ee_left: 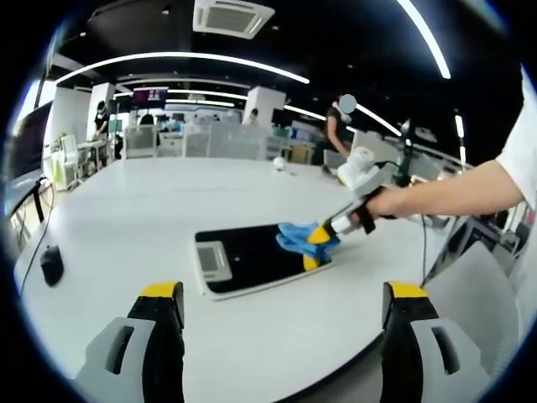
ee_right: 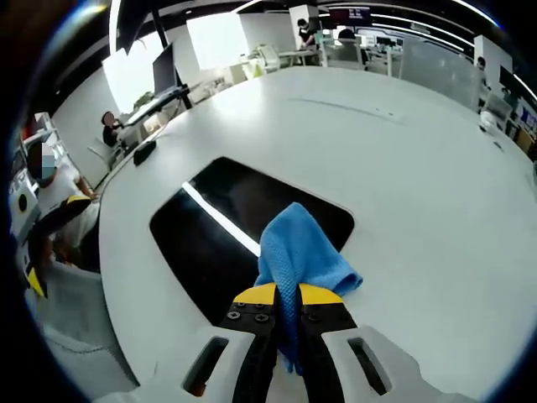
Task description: Wipe the mirror surface with the cleaning cloth until all visible marks leave the cleaned area.
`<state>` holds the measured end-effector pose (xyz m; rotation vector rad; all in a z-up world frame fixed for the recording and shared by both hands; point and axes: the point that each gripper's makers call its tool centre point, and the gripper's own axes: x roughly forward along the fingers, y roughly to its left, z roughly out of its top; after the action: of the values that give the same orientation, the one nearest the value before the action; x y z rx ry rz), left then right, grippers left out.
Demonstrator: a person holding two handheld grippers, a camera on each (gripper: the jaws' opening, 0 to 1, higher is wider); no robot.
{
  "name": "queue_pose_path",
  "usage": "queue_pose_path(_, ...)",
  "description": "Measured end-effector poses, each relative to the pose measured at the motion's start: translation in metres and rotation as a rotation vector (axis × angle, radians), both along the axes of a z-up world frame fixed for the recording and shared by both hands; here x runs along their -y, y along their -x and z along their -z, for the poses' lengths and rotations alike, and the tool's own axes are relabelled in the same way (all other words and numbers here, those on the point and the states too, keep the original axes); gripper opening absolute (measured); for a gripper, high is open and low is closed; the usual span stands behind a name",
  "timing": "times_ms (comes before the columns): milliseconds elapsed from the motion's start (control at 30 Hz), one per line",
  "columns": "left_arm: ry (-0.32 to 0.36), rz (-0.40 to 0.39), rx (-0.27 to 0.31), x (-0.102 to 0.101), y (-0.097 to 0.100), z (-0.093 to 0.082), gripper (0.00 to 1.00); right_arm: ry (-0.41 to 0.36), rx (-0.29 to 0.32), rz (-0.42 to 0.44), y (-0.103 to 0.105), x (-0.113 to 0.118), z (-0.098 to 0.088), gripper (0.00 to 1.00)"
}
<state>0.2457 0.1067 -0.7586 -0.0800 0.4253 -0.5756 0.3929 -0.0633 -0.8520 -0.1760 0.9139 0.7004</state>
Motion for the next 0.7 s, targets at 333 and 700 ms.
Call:
queue_pose_path(333, 0.003, 0.001, -0.001, 0.0002, 0.0001, -0.0003, 0.98, 0.004, 0.0, 0.01, 0.0013, 0.0054, 0.0002, 0.03)
queue_pose_path(700, -0.002, -0.007, 0.008, -0.0018, -0.0007, -0.001, 0.99, 0.015, 0.002, 0.015, 0.0011, 0.0048, 0.0002, 0.03)
